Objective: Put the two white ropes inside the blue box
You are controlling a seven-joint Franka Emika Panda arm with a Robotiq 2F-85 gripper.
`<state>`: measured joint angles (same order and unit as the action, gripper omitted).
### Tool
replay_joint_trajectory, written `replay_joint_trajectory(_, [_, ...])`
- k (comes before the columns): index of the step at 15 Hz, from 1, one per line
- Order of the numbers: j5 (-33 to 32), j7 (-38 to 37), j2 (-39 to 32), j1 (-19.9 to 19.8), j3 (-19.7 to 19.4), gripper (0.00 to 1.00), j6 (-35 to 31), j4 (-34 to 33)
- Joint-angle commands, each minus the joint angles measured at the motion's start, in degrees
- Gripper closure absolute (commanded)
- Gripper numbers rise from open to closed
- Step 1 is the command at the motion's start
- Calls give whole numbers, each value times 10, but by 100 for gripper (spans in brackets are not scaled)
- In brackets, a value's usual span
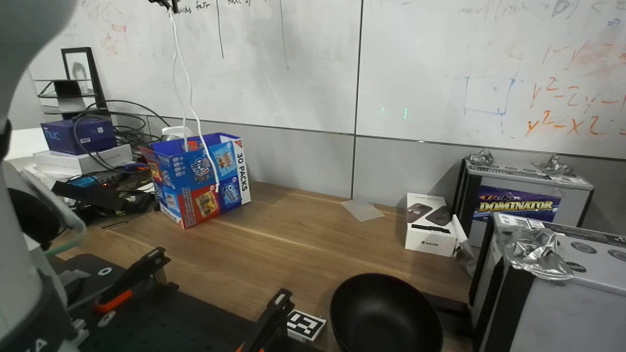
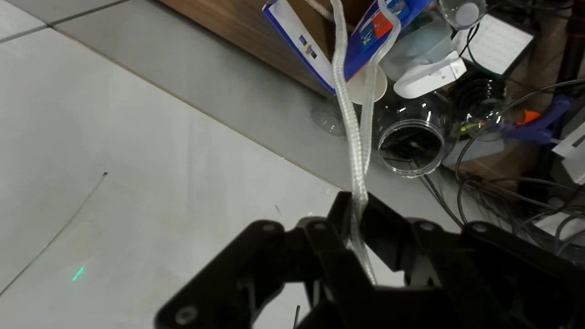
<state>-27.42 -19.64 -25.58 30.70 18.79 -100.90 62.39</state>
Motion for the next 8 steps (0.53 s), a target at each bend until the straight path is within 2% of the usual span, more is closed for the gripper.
replay_joint_trajectory(1, [45, 27, 5, -30, 8, 97, -19, 11])
replay_joint_trajectory(8, [94, 52, 8, -56, 11, 97, -28, 35])
